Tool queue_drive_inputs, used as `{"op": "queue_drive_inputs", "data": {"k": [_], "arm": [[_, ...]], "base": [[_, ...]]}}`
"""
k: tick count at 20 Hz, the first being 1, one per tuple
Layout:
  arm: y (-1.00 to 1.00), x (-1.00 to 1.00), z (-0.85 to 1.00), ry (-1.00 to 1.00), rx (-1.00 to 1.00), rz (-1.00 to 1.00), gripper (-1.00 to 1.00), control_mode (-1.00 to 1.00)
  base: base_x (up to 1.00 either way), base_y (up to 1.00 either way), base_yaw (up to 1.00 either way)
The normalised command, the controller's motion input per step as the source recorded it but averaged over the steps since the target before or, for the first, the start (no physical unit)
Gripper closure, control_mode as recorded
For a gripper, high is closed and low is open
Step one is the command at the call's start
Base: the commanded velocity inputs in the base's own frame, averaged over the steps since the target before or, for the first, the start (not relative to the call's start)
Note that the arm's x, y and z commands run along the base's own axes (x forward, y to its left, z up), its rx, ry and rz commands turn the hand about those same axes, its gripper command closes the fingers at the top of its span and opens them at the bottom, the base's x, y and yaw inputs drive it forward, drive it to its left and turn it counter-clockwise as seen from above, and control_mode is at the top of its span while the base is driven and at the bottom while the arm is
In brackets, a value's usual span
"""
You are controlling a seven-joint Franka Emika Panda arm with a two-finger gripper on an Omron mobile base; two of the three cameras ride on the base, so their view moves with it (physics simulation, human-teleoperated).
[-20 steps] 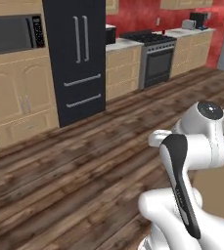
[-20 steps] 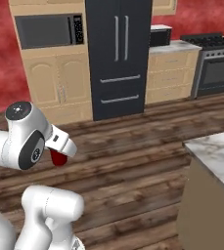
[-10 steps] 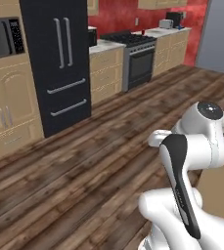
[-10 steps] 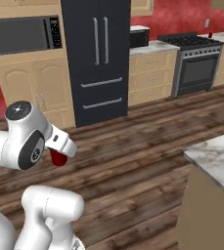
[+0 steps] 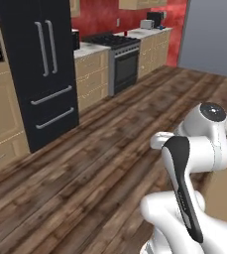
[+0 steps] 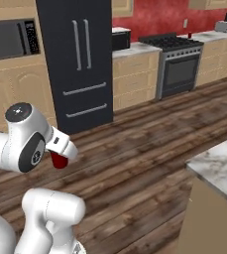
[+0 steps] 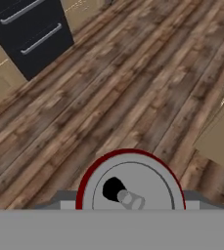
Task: Four empty soda cans are scattered around the kitchen. Gather all the cans and cluster them next to the stove for recycling.
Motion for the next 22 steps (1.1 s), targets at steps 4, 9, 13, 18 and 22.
{"op": "queue_drive_inputs", "data": {"k": [4, 9, 13, 18, 22], "arm": [[0.0, 0.0, 0.0, 0.0, 0.0, 0.0, 1.0, 1.0], [0.0, 0.0, 0.0, 0.0, 0.0, 0.0, 1.0, 1.0], [0.0, 0.0, 0.0, 0.0, 0.0, 0.0, 1.0, 1.0], [0.0, 0.0, 0.0, 0.0, 0.0, 0.0, 1.0, 1.0], [0.0, 0.0, 0.0, 0.0, 0.0, 0.0, 1.0, 1.0]], "base": [[0.68, 0.13, -0.24], [0.67, 0.1, -0.22], [0.67, 0.1, -0.23], [0.69, 0.07, -0.22], [0.72, 0.09, -0.21]]}}
